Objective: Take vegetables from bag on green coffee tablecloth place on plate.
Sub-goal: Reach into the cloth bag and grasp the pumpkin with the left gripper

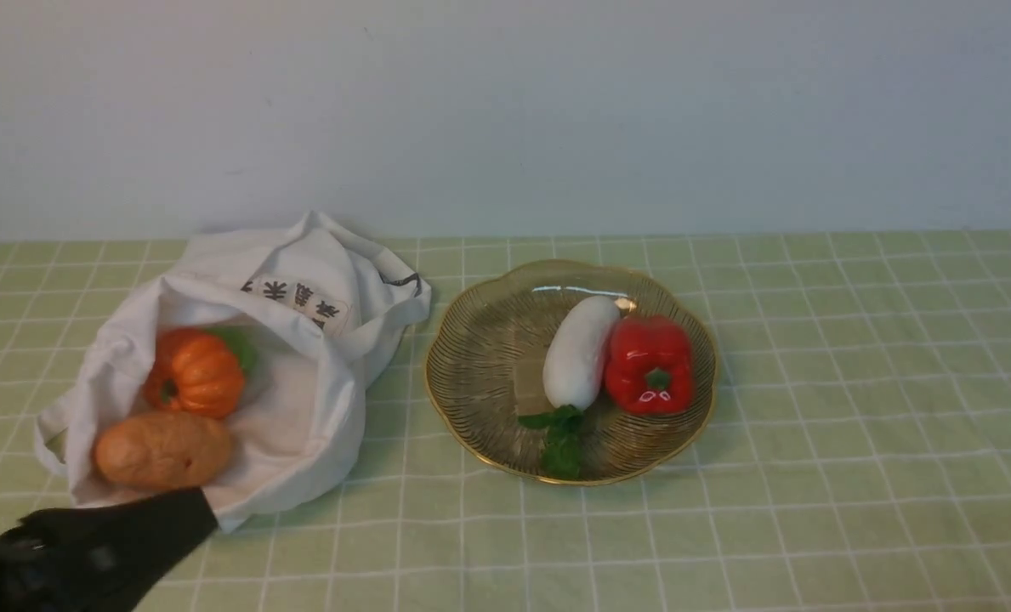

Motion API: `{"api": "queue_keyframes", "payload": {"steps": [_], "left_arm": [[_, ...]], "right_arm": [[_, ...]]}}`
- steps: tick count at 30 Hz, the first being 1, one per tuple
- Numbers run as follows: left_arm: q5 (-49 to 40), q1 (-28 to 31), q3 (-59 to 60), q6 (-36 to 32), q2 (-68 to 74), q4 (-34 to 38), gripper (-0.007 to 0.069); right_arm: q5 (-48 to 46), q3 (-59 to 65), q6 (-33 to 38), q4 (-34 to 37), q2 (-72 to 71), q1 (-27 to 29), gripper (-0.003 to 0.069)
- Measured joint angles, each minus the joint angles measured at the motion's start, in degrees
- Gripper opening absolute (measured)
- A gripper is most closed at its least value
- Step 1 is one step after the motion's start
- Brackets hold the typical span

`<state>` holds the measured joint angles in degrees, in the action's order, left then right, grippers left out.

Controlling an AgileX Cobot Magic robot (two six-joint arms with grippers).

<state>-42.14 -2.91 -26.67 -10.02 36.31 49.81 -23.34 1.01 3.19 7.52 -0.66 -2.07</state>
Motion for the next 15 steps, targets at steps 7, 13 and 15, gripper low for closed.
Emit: {"api": "queue_keyframes", "payload": {"steps": [7, 13, 15], "left_arm": [[-13.6, 0.0, -14.3, -0.5, 30.6, -20.4, -0.0005], [-16.1, 0.0, -27.8, 1.1, 49.6, -29.0, -0.0005], [-15.8, -0.2, -33.6, 5.1, 54.3, -33.8, -0.0005]], "right_arm": [[0.0, 0.0, 0.0, 0.0, 0.0, 0.0, -0.0015], [0.0, 0.0, 0.0, 0.0, 0.0, 0.0, -0.0015], [0.0, 0.0, 0.0, 0.0, 0.0, 0.0, -0.0015]]}}
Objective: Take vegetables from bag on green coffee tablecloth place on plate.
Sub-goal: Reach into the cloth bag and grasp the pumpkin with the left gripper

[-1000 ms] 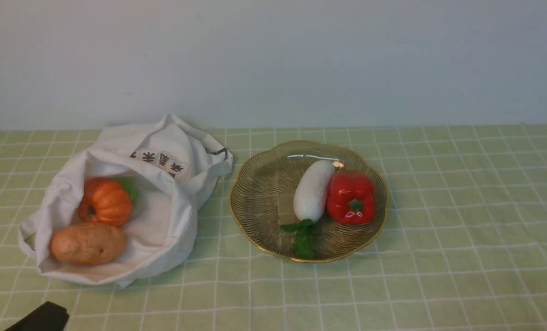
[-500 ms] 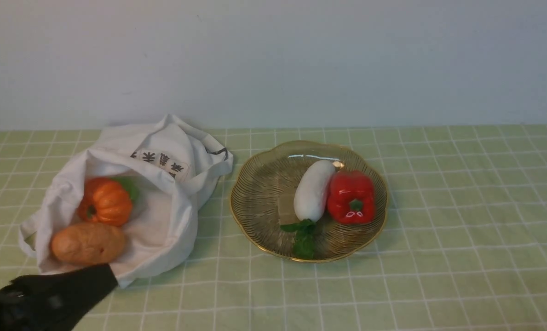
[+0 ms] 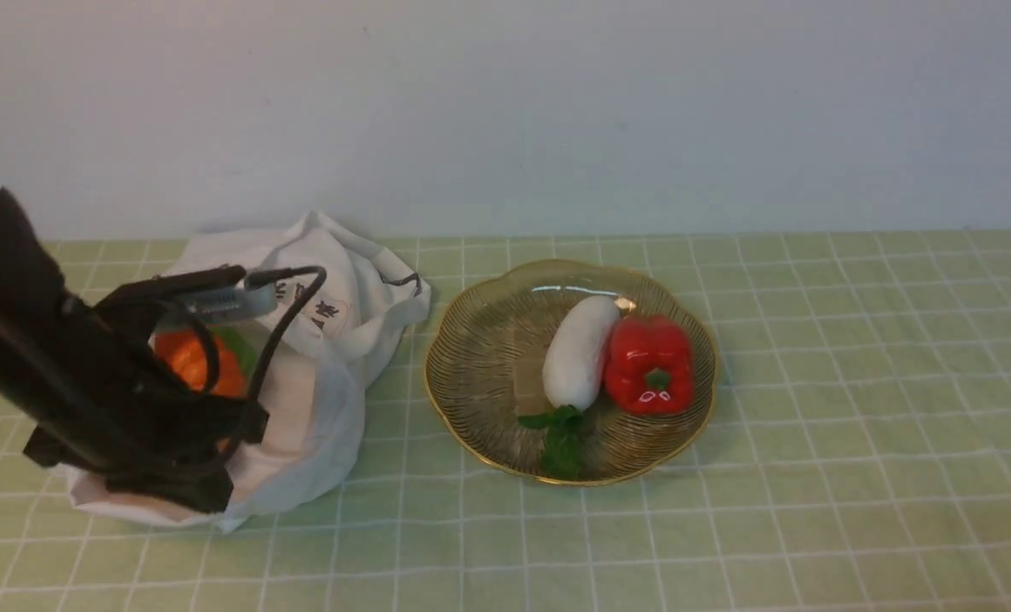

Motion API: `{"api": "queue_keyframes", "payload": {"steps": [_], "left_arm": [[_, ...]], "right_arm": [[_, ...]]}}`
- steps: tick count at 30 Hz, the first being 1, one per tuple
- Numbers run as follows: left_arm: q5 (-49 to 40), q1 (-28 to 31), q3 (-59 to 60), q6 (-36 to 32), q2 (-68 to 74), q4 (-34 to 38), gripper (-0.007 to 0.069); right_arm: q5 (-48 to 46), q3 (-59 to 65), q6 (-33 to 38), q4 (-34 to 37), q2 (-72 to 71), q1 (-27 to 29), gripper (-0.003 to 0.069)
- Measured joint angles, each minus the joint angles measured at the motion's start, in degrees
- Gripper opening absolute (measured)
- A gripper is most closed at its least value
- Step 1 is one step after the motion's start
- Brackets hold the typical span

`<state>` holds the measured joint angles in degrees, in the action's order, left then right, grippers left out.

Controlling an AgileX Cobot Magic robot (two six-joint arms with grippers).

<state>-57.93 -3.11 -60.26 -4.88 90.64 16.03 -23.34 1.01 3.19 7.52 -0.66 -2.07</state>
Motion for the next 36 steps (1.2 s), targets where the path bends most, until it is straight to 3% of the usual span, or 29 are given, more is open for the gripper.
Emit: {"api": "queue_keyframes", "payload": {"steps": [6, 11, 13, 18, 24, 30, 36], "left_arm": [[1.6, -2.4, -8.0, 10.4, 4.6, -14.1, 0.0], [3.0, -4.5, -11.3, 16.4, 8.0, -22.5, 0.0073], [4.3, -5.0, -11.7, 18.7, 9.4, -24.9, 0.0127], [8.7, -5.0, -11.8, 30.2, 12.5, -30.5, 0.038], [15.1, -5.0, -11.8, 39.6, 14.5, -31.1, 0.0562], [17.8, -5.0, -11.8, 41.0, 17.0, -31.9, 0.0594], [18.1, -5.0, -11.8, 42.6, 19.1, -35.8, 0.0571]], "right_arm": [[0.0, 0.0, 0.0, 0.0, 0.0, 0.0, -0.0015], [0.0, 0.0, 0.0, 0.0, 0.0, 0.0, -0.0015], [0.0, 0.0, 0.0, 0.0, 0.0, 0.0, -0.0015], [0.0, 0.0, 0.0, 0.0, 0.0, 0.0, -0.0015], [0.0, 0.0, 0.0, 0.0, 0.0, 0.0, -0.0015], [0.0, 0.0, 0.0, 0.0, 0.0, 0.0, -0.0015], [0.0, 0.0, 0.0, 0.0, 0.0, 0.0, -0.0015]]}}
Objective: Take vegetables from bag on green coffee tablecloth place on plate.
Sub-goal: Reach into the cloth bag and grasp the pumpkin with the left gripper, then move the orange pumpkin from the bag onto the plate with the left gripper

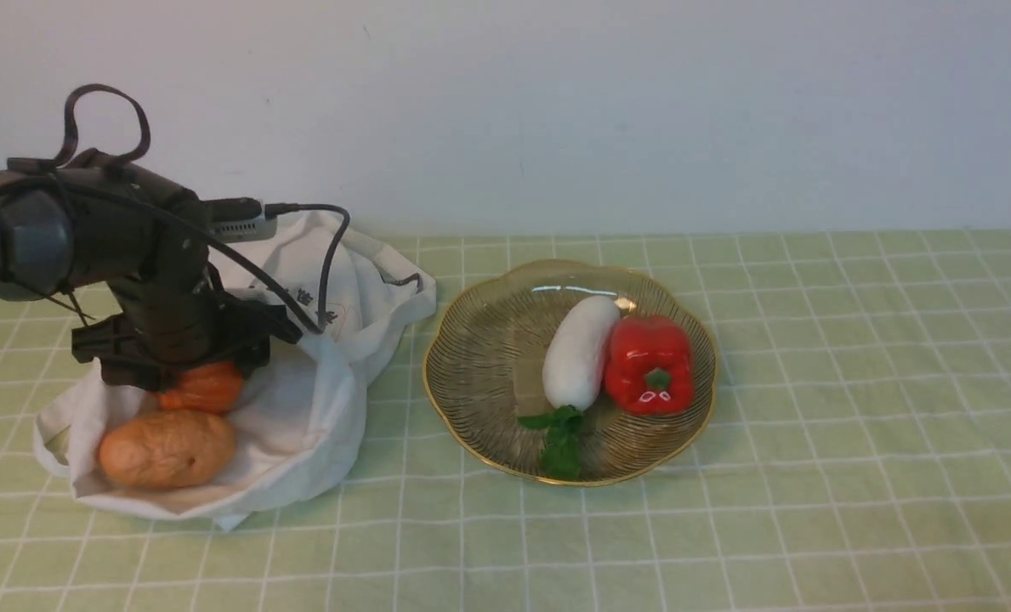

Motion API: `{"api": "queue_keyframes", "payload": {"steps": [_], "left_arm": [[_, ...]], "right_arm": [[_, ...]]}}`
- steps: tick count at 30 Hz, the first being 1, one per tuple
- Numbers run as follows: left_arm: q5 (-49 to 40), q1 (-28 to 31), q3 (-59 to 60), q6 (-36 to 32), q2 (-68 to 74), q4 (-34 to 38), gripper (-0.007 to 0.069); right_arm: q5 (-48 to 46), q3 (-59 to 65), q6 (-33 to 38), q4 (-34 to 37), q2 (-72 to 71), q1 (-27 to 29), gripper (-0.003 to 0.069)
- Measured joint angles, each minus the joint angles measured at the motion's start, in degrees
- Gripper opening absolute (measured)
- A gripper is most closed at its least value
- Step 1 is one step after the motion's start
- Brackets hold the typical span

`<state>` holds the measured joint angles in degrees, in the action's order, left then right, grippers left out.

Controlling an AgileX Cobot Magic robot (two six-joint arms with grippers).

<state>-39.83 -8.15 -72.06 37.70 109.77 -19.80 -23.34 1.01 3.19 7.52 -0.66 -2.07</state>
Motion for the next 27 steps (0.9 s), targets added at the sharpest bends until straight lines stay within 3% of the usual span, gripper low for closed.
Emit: {"api": "queue_keyframes", "payload": {"steps": [4, 9, 27], "left_arm": [[0.3, 0.0, -0.1, 1.8, 0.5, -2.6, 0.0506], [-0.7, 0.0, -0.1, 1.4, 0.4, -2.5, 0.0505], [-19.2, 0.0, -0.1, -32.9, -12.9, 27.5, 0.0502]], "right_arm": [[0.0, 0.0, 0.0, 0.0, 0.0, 0.0, -0.0015], [0.0, 0.0, 0.0, 0.0, 0.0, 0.0, -0.0015], [0.0, 0.0, 0.0, 0.0, 0.0, 0.0, -0.0015]]}}
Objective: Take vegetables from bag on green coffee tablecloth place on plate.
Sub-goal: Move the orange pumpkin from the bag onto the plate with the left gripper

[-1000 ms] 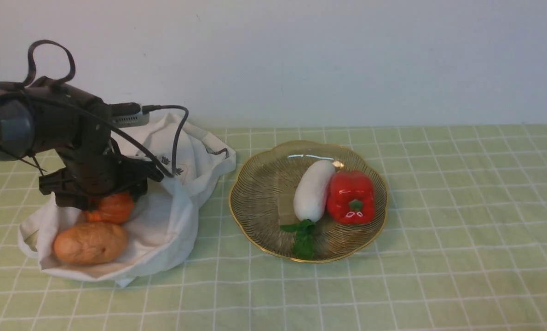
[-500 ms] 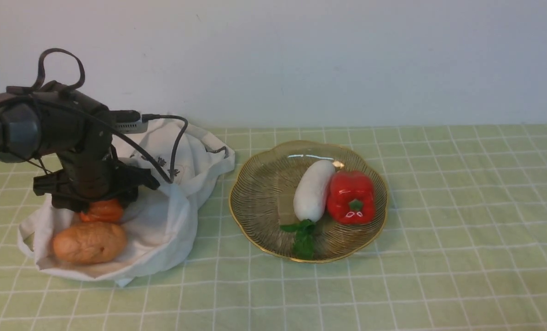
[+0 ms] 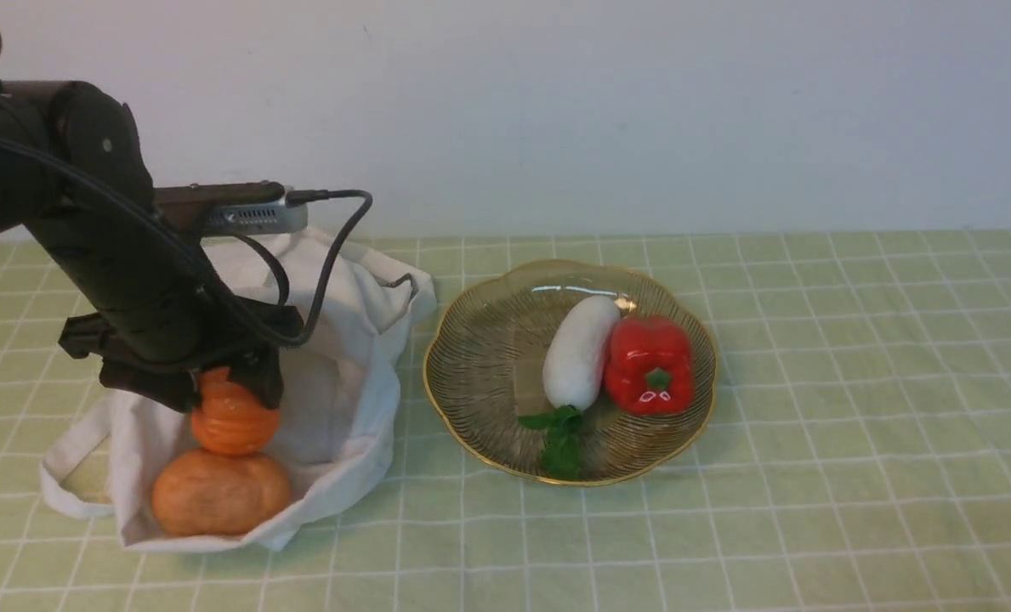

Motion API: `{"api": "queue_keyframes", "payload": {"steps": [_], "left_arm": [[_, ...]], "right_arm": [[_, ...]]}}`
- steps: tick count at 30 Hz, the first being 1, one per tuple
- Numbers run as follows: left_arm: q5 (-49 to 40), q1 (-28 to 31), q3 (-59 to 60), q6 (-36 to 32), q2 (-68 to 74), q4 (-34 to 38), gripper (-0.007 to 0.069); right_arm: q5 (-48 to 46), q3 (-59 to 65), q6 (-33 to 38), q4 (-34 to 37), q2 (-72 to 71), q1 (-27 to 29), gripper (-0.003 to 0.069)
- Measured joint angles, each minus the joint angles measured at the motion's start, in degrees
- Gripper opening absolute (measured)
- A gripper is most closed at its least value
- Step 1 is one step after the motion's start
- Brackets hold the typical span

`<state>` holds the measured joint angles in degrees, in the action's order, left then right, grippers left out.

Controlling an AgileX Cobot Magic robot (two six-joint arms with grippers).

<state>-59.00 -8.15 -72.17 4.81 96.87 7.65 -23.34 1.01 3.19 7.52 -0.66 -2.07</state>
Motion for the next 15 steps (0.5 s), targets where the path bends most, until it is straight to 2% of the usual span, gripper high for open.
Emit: {"api": "queue_keyframes", "payload": {"steps": [4, 15], "left_arm": [[-2.6, 0.0, 0.0, -5.3, -1.8, 3.3, 0.0502], [-0.7, 0.0, -0.1, -7.8, 1.6, 5.2, 0.0502]], "right_arm": [[0.0, 0.0, 0.0, 0.0, 0.0, 0.0, -0.0015], [0.0, 0.0, 0.0, 0.0, 0.0, 0.0, -0.0015]]}}
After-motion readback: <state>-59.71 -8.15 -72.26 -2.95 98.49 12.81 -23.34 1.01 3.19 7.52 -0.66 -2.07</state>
